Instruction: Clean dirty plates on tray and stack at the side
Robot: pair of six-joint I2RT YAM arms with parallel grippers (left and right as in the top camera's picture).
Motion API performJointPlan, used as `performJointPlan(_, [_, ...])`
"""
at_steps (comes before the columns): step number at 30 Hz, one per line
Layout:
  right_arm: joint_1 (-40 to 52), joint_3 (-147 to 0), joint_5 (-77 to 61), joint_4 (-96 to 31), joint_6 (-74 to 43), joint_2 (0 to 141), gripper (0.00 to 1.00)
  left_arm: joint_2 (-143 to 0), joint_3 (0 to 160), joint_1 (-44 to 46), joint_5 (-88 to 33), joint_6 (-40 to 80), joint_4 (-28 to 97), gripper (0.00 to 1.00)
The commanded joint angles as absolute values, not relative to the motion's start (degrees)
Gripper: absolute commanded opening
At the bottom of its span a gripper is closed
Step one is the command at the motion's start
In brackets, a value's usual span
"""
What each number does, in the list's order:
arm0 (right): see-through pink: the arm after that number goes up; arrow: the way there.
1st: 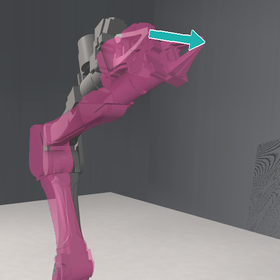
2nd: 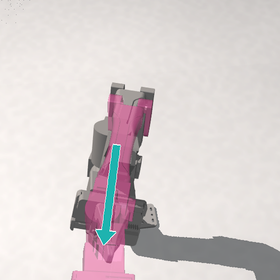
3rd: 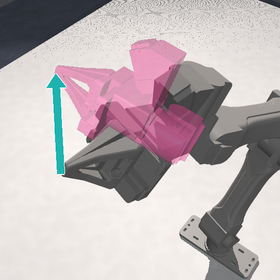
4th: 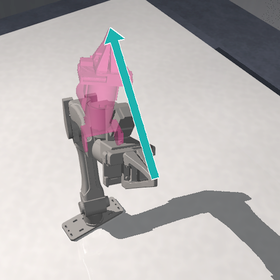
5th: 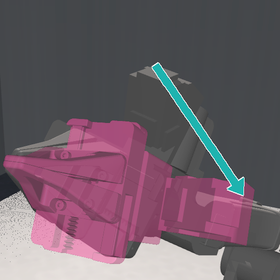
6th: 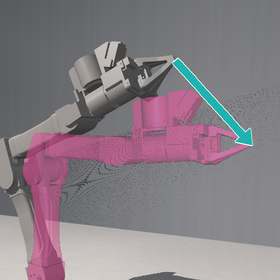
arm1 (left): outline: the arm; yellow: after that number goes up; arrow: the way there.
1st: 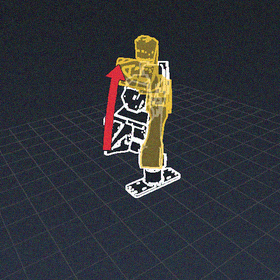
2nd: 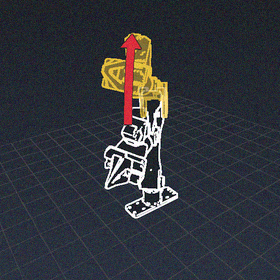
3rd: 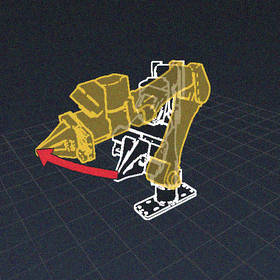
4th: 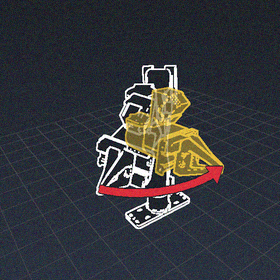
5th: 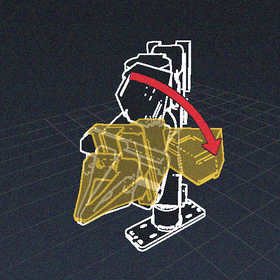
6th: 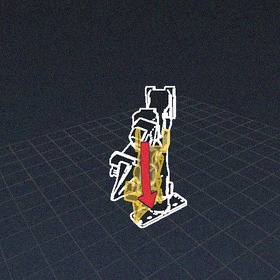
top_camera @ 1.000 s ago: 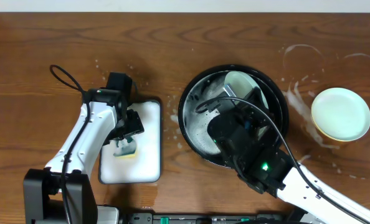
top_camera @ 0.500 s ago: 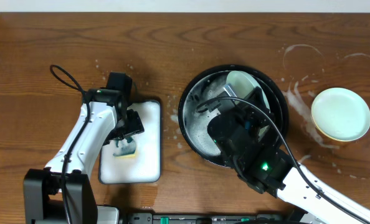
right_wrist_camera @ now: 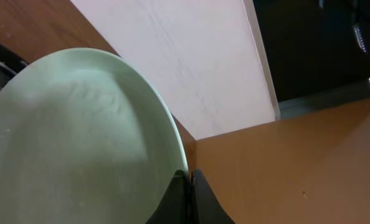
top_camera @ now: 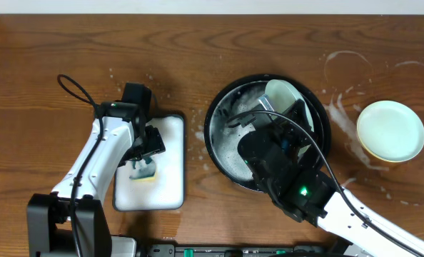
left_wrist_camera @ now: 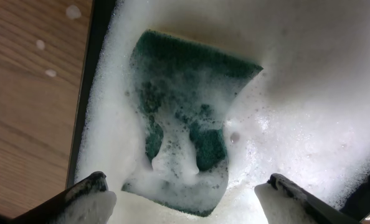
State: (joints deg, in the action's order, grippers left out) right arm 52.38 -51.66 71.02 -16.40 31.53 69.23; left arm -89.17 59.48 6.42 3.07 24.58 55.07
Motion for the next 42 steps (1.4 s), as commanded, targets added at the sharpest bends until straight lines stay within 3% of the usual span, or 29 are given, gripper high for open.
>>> performJointPlan(1, [53.5, -52.6, 73.1, -16.1, 32.1, 68.4, 0.01, -89.2, 59.5, 6.2, 3.2, 24.4, 55.1, 0.82])
performJointPlan(42, [53.7, -52.6, 73.7, -16.1, 37.7, 68.4, 0.01, -89.2, 59.5, 6.2, 3.2, 24.4, 55.1, 0.83])
